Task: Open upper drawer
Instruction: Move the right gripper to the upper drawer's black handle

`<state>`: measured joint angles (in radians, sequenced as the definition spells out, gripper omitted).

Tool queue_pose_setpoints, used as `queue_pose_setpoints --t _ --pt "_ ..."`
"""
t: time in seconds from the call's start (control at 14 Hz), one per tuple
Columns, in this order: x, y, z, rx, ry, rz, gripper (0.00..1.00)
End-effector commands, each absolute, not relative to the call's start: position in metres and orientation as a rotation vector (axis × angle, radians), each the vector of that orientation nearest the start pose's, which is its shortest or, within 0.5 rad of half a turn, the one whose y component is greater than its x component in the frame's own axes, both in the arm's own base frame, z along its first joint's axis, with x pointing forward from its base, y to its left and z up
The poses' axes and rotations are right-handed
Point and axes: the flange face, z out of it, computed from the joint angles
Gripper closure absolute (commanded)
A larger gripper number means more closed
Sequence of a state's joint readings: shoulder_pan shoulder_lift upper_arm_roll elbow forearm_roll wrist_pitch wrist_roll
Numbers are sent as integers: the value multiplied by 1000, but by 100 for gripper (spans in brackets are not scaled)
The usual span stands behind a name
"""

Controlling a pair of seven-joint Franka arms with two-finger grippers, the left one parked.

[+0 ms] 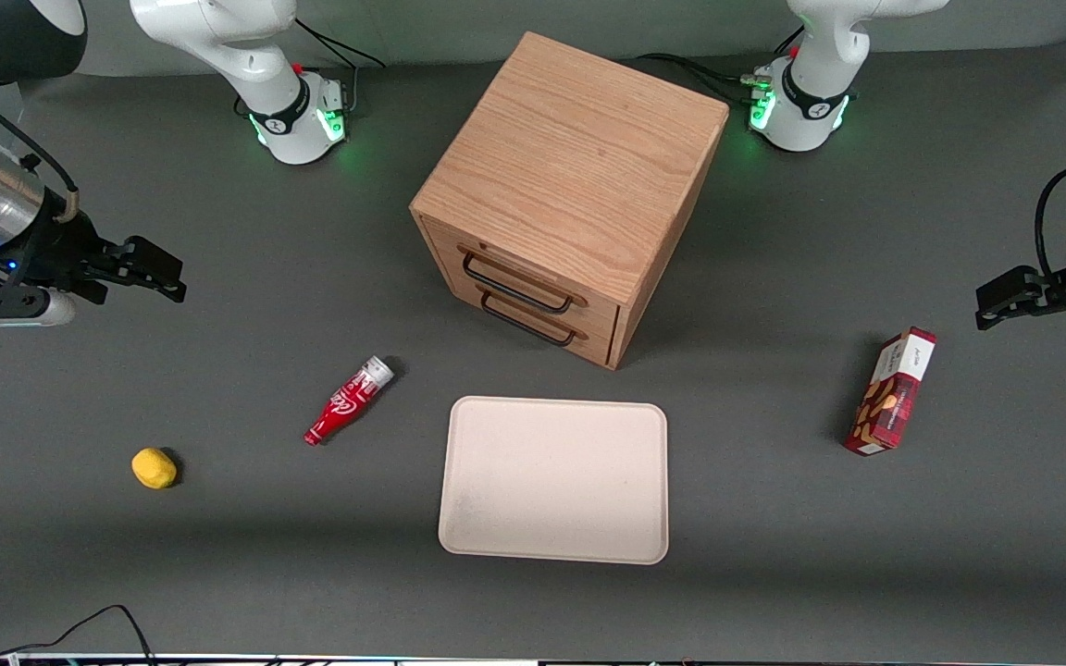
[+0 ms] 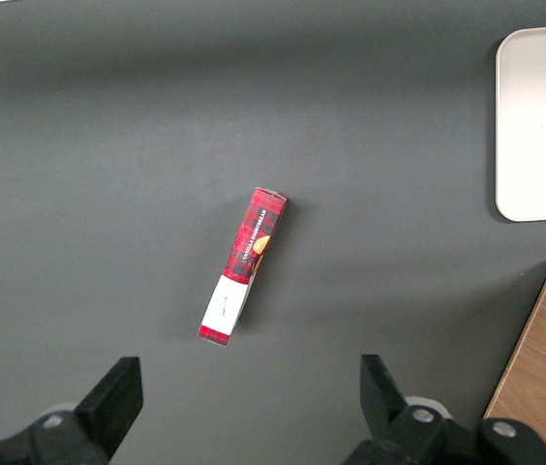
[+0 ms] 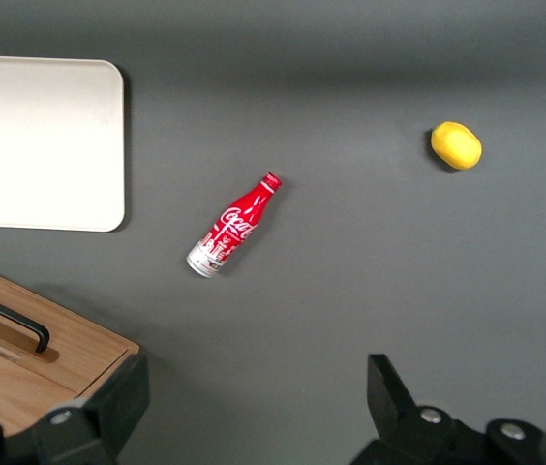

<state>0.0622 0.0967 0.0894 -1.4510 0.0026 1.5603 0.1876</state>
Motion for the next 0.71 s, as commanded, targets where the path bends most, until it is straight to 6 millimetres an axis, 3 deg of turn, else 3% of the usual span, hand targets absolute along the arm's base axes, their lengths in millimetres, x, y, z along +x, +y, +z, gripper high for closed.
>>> queue_pose_setpoints --t 0.0,0.14,0.36,0.64 --pt "580 79 626 -3128 104 0 0" --pt "580 82 629 -3127 80 -9 0" --pt "577 107 626 -3120 6 6 0" --pt "565 177 615 -3090 -327 38 0"
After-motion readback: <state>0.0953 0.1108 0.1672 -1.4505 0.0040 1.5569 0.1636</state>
